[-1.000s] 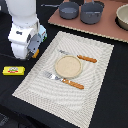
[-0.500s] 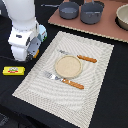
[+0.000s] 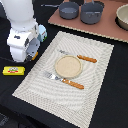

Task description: Place the bread, butter, and milk from the table onto the serving area.

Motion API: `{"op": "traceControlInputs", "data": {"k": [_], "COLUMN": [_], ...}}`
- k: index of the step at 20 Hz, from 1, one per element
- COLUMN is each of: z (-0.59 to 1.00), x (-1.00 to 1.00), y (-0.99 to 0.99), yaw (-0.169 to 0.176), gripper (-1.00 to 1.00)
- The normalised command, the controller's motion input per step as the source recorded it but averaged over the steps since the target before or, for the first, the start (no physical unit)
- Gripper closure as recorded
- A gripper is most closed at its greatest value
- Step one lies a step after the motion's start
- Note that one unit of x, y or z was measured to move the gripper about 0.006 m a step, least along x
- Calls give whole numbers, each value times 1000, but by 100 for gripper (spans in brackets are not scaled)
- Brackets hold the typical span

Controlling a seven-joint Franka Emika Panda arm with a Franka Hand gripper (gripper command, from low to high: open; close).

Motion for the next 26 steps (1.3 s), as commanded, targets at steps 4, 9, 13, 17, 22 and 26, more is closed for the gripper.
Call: {"op": "traceControlInputs", "data": {"k": [4, 9, 13, 17, 22, 26], "z": [1000, 1000, 917, 551, 371, 202], "x": [641, 889, 1000, 1000, 1000, 1000], "y": [125, 69, -4, -71, -65, -135], "yaw": [-2, -6, 0, -5, 0, -26], "gripper": [100, 100, 100, 100, 100, 100]}}
